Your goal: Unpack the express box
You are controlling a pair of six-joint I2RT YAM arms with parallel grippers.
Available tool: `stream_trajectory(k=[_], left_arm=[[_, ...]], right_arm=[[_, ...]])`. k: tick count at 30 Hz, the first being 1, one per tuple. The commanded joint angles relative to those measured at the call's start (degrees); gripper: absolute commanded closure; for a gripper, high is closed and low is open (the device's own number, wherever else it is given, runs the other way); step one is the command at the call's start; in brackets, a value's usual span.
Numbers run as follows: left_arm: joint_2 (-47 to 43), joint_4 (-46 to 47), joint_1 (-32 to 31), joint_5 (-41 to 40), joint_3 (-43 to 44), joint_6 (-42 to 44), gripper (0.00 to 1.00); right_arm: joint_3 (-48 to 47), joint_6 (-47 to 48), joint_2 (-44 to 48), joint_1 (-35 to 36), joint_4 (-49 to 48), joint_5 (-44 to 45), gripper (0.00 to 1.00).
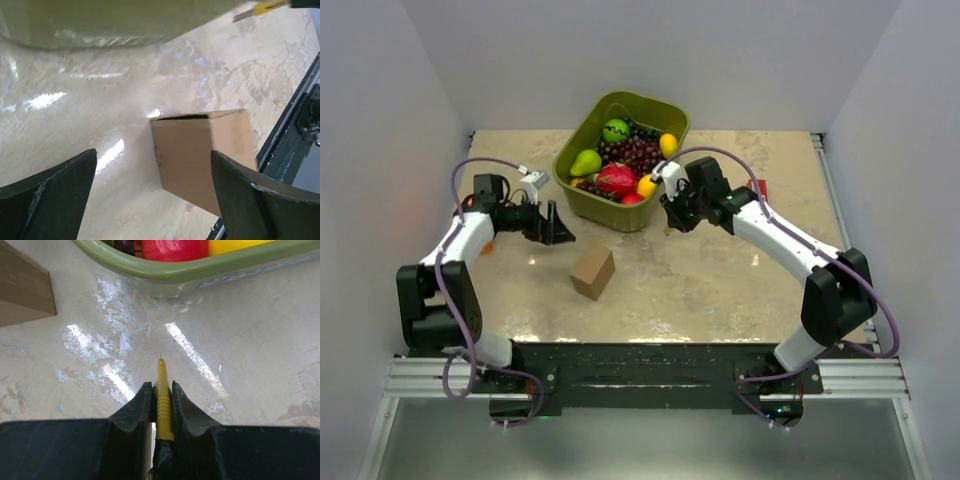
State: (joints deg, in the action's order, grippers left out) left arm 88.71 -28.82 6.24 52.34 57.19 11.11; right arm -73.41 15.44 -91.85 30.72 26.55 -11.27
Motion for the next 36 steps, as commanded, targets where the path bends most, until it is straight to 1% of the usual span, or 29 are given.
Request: stream_trajectory(k=[1, 2, 3, 4, 5, 9, 10, 12, 14, 18, 24, 30, 32, 34, 35, 36], left_arm=[[-6.9, -3.3, -4.4, -1.8, 1.6, -0.1, 0.0], [-7.3, -3.7, -5.4, -3.9, 1.7, -1.3, 0.0], [-7.4, -4.2, -5.7, -8.2, 1.8, -1.9, 0.0], [-7.6, -5.4, -9.3, -9.9, 2.0, -2.1, 0.0], [-7.8, -5.5, -10.6, -11.8, 1.9, -3.2, 0.0], [-9.2, -4.8, -15.6, -17.3, 0.9, -3.0, 0.0], [-9.3, -6.0, -17.2, -18.1, 0.9, -2.5, 0.0], [-9.3, -6.7, -18.5, -19.3, 0.9, -1.2, 0.0], [-9.1, -7.1, -20.1, -20.1, 0.9, -1.4, 0.0], [-8.6, -7.2, -22.9, -24.6, 0.8, -2.1, 0.0], [-7.9, -8.0, -28.0, -27.6, -0.1, -2.2, 0.0], [-7.3, -8.4, -28.4, -28.8, 0.4, -1.0, 0.01], [-6.8, -8.5, -28.3, -29.1, 0.6, 0.8, 0.04], [-6.4, -8.8, -27.3, -28.6, 0.8, 2.0, 0.1], [-6.4, -9.0, -26.7, -27.6, 1.1, 3.0, 0.12], [-6.0, -10.3, -25.1, -24.6, 1.4, 3.9, 0.16]], right_arm=[[-2.3, -0.9, 2.4, -0.5, -0.7, -0.1, 1.0], [-2.3, -0.9, 2.5, -0.5, -1.1, -0.3, 1.0], [-2.2, -1.1, 2.6, -0.5, -1.1, -0.4, 1.0], [-2.1, -1.2, 2.6, -0.4, -1.3, -0.5, 1.0], [-2.1, -1.4, 2.6, -0.5, -1.6, -0.6, 1.0], [-1.9, -1.7, 2.9, -0.5, -1.8, -1.2, 1.0], [-1.7, -1.7, 3.3, -0.5, -1.9, -1.1, 1.0], [-1.0, -1.6, 4.0, -0.5, -1.9, -1.0, 1.0], [0.2, -1.6, 5.0, -0.5, -2.0, -0.9, 1.0], [2.1, -1.7, 6.5, -0.4, -2.4, -0.9, 1.0], [3.2, -1.5, 7.6, -0.7, -2.4, -0.6, 1.0], [3.5, -1.6, 7.6, -1.4, -2.6, -0.7, 1.0], [3.6, -1.6, 7.6, -1.5, -2.6, -0.8, 1.0], [3.7, -1.7, 7.6, -1.4, -2.7, -0.9, 1.0], [3.7, -1.7, 7.5, -1.4, -2.6, -0.9, 1.0], [3.6, -1.7, 7.5, -1.5, -2.6, -0.9, 1.0]])
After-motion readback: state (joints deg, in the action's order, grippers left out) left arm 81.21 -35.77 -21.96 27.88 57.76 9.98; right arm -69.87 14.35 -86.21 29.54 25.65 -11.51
